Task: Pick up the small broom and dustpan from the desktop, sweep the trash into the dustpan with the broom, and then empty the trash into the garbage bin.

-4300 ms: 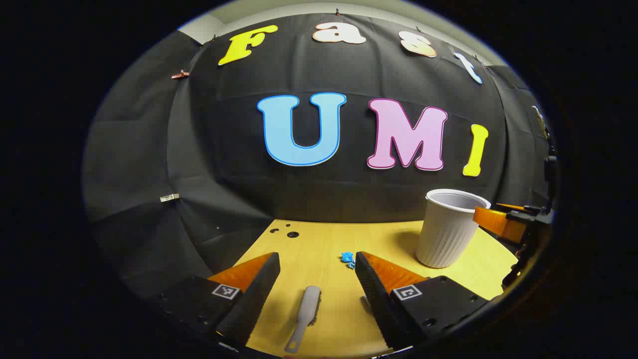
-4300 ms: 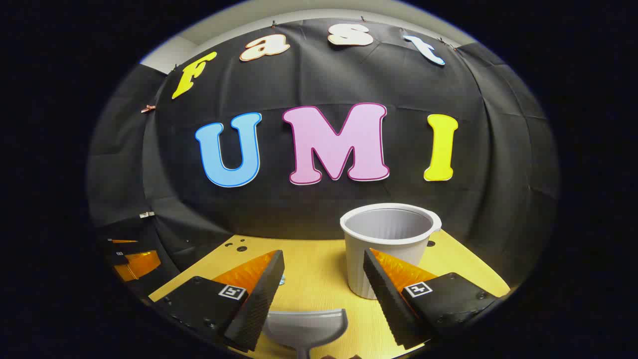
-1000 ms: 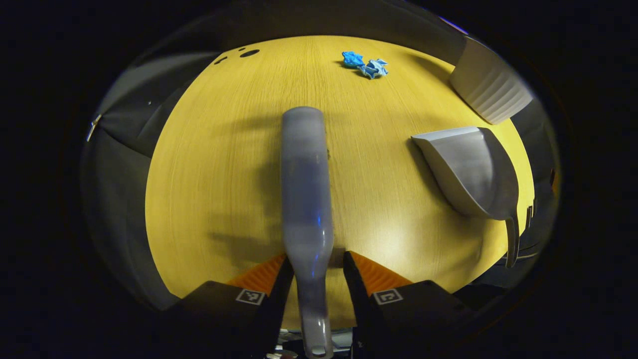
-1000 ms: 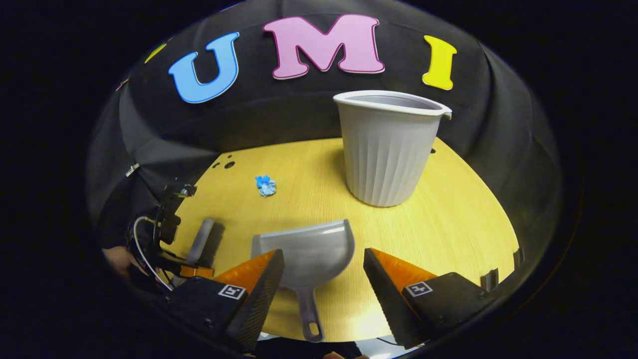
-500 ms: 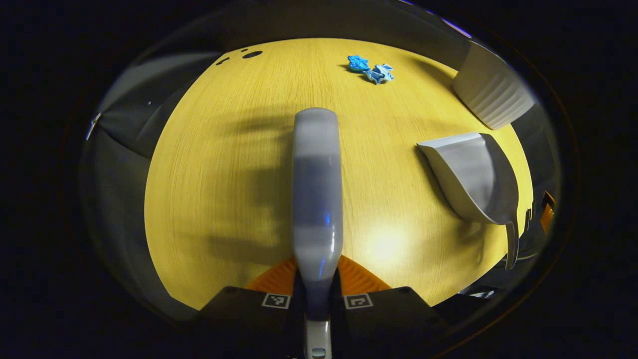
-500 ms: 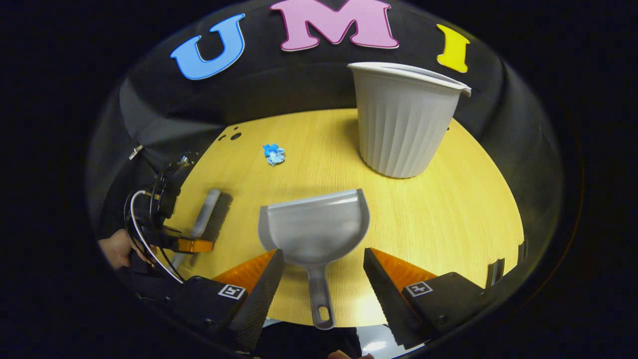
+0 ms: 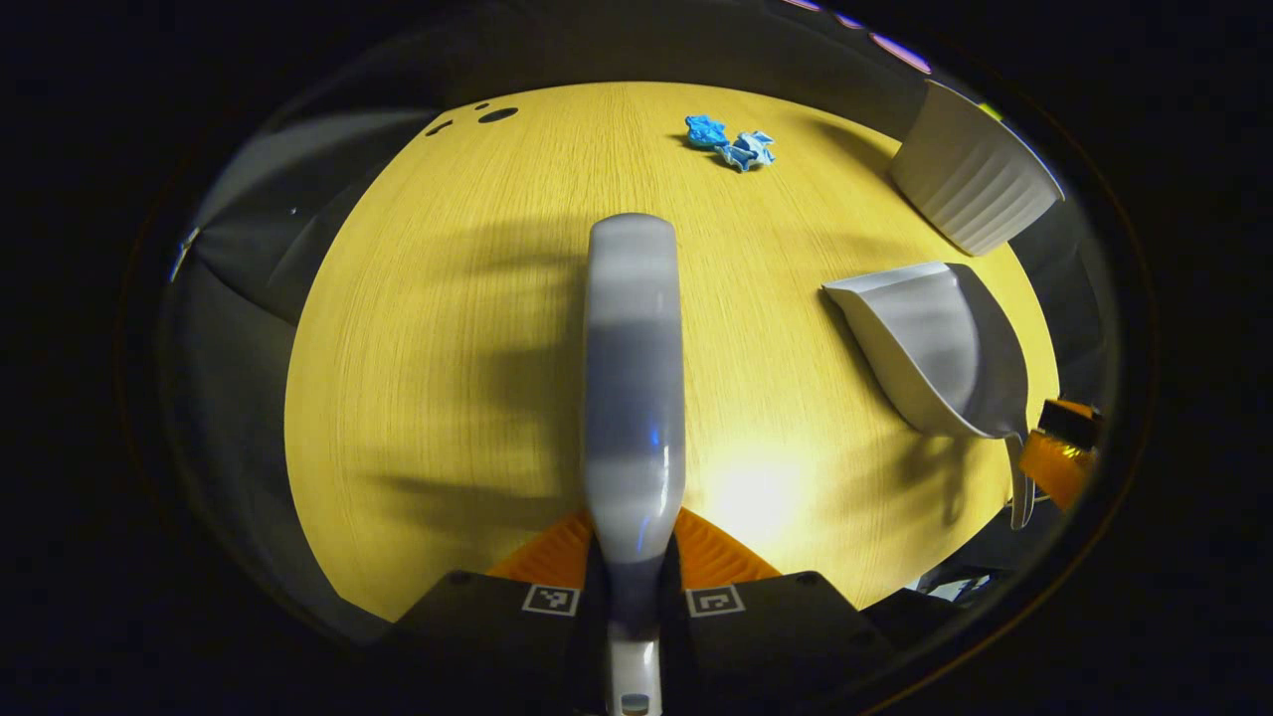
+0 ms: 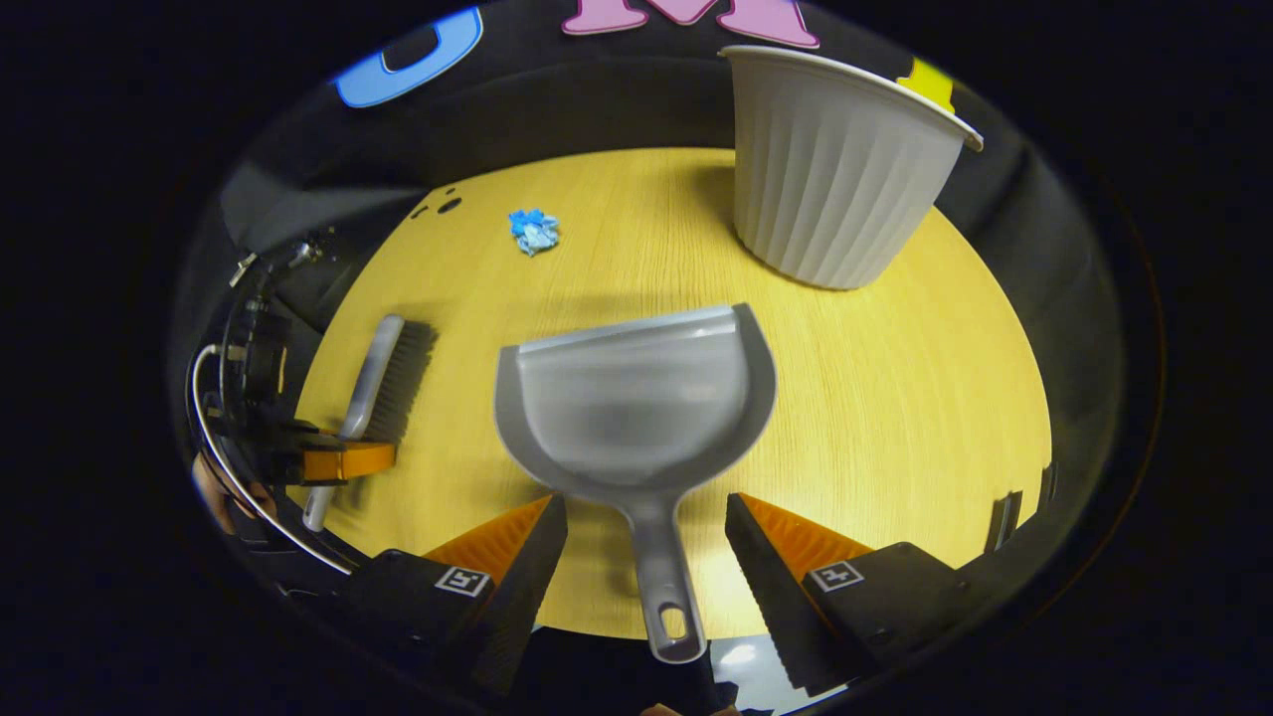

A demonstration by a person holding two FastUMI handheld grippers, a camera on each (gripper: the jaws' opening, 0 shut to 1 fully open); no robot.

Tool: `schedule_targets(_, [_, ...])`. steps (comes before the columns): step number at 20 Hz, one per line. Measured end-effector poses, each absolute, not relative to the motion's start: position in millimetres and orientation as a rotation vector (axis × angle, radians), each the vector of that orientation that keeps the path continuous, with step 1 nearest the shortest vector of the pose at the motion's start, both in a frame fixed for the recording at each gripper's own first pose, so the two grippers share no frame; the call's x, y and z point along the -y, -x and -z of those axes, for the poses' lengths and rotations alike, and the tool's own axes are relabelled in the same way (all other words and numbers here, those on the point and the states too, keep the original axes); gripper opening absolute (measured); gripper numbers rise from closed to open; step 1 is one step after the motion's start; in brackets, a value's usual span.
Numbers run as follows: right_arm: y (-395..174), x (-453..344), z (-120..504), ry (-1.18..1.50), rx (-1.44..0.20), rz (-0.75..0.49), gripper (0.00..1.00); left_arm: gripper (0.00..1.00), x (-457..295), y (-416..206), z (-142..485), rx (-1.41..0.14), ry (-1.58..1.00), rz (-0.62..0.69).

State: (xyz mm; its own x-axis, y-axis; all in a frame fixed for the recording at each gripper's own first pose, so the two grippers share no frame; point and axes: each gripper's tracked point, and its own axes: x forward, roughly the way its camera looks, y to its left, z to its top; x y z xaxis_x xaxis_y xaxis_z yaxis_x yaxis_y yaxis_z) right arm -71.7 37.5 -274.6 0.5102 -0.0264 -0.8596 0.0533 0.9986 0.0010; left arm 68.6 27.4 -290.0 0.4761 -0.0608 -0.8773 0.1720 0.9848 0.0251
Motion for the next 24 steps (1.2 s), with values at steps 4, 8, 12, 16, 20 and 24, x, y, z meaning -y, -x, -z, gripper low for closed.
schedule_targets(4, [79.2, -38.8, 299.0, -0.009, -1.096, 0.044, 0.99, 0.24, -26.8, -69.7, 289.6, -1.061, -0.130, 0.125])
schedule_targets(8, [64.9, -34.0, 320.4, 0.023, -1.129, 0.036, 1.00, 0.24, -26.7, -70.4, 290.4, -1.066, -0.115, 0.111])
schedule_targets(12, [55.8, -32.3, 331.1, 0.051, -1.174, -0.003, 0.98, 0.25, -25.5, -71.4, 287.9, -1.095, -0.051, 0.093])
schedule_targets(16, [52.1, -28.3, 338.5, 0.121, -1.205, -0.030, 0.86, 0.25, -42.1, -95.1, 275.9, -1.072, -0.056, 0.057])
schedule_targets(20, [49.2, -26.4, 336.8, 0.090, -1.246, -0.004, 0.52, 0.25, -61.5, -135.2, 257.9, -1.061, -0.074, 0.040])
schedule_targets(24, [53.1, -25.6, 338.6, 0.138, -1.282, -0.122, 0.43, 0.25, -72.9, -189.7, 242.2, -1.030, -0.222, 0.068])
